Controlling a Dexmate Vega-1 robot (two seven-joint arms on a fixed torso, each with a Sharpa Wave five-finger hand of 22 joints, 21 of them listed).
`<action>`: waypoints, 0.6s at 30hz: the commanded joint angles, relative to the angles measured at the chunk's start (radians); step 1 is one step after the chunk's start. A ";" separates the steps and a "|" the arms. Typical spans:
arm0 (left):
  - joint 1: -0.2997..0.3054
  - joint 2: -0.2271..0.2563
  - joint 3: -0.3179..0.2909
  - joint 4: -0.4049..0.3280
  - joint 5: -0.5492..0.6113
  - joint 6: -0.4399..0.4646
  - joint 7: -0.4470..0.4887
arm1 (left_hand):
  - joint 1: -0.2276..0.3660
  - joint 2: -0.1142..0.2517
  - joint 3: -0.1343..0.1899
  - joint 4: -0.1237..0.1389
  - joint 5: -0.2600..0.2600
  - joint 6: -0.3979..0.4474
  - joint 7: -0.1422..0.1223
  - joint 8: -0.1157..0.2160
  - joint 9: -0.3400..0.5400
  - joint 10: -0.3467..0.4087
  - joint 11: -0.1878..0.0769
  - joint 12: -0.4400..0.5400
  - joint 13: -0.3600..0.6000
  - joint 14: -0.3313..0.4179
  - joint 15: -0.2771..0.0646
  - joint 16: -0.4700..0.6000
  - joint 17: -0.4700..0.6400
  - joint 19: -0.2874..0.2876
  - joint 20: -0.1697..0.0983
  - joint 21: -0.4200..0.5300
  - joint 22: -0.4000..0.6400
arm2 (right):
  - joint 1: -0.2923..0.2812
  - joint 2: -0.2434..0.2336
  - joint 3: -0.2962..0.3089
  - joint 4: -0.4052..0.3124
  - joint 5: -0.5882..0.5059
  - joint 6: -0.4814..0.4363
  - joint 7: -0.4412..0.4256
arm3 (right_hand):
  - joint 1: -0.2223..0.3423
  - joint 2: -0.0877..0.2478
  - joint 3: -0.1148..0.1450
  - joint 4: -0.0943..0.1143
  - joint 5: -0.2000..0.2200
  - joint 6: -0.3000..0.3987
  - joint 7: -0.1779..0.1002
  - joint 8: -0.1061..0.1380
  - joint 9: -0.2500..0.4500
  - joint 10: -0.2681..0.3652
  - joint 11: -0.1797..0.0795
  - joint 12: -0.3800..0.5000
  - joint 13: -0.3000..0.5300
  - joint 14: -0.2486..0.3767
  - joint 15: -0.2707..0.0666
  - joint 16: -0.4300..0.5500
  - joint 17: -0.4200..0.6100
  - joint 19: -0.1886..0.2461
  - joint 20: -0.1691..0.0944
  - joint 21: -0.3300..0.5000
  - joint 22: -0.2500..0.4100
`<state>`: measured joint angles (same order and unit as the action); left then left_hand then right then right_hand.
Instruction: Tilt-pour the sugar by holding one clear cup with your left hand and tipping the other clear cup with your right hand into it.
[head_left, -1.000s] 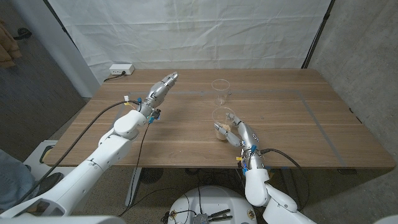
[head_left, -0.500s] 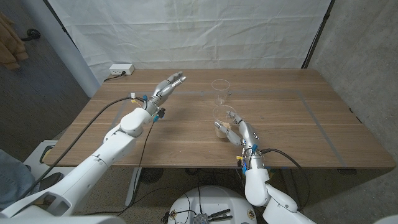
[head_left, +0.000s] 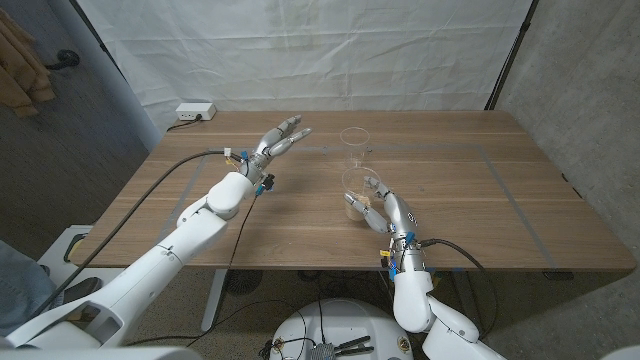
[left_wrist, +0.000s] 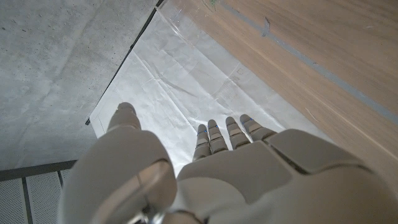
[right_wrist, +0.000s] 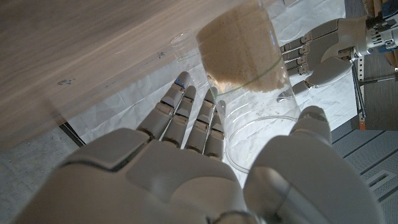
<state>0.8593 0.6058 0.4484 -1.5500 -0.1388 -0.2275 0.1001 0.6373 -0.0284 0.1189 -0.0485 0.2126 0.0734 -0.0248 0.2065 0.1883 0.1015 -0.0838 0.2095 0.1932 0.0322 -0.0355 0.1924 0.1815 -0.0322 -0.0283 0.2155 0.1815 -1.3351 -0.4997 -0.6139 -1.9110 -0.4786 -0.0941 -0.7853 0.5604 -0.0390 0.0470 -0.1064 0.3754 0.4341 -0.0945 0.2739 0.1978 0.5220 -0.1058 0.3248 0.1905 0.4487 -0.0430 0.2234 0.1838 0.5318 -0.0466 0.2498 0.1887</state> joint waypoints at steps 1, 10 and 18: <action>-0.044 -0.023 0.061 0.063 0.092 -0.026 0.004 | 0.010 -0.002 -0.001 -0.004 0.000 0.010 -0.004 0.004 0.004 0.008 0.003 0.006 0.002 0.009 -0.021 0.002 0.000 0.006 -0.053 0.004 0.001 | -0.011 0.006 0.001 -0.011 -0.007 -0.001 -0.010 | 0.010 0.006 0.000 -0.007 -0.004 0.009 0.000 0.000 0.002 0.010 0.004 -0.003 0.003 0.009 -0.091 -0.005 0.004 0.010 -0.082 0.002 0.001; -0.076 -0.047 0.094 0.147 0.133 -0.087 -0.008 | 0.013 -0.003 -0.003 -0.006 0.000 0.012 -0.004 0.003 0.004 0.009 0.000 0.005 0.002 0.009 -0.020 0.001 0.001 -0.001 -0.049 0.000 0.002 | -0.014 0.008 0.004 -0.023 -0.002 -0.015 0.001 | 0.011 0.007 0.000 -0.006 -0.006 0.013 0.000 -0.001 0.002 0.012 0.005 -0.004 0.003 0.010 -0.091 -0.007 0.004 0.011 -0.082 0.001 0.001; -0.098 -0.070 0.114 0.202 0.168 -0.130 0.002 | 0.014 -0.004 -0.004 -0.006 0.000 0.012 -0.005 0.003 0.004 0.007 0.002 0.004 0.002 0.010 -0.020 0.001 0.002 -0.004 -0.047 -0.002 0.002 | -0.009 0.011 0.004 -0.012 0.004 -0.003 -0.003 | 0.013 0.009 0.000 -0.006 -0.008 0.014 0.001 -0.002 0.002 0.012 0.006 -0.005 0.003 0.010 -0.089 -0.008 0.004 0.010 -0.082 0.000 0.001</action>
<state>0.7924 0.5633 0.5308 -1.4212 -0.0211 -0.3028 0.0971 0.6439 -0.0299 0.1147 -0.0526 0.2126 0.0788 -0.0303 0.2065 0.1883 0.1014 -0.0838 0.2095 0.1931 0.0321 -0.0355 0.1924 0.1815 -0.0324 -0.0283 0.2155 0.1815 -1.3460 -0.4927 -0.6112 -1.9282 -0.4821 -0.1022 -0.7900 0.5658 -0.0337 0.0470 -0.1064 0.3677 0.4393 -0.0890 0.2732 0.1977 0.5273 -0.1005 0.3247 0.1906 0.4487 -0.0430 0.2182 0.1837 0.5318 -0.0466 0.2499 0.1886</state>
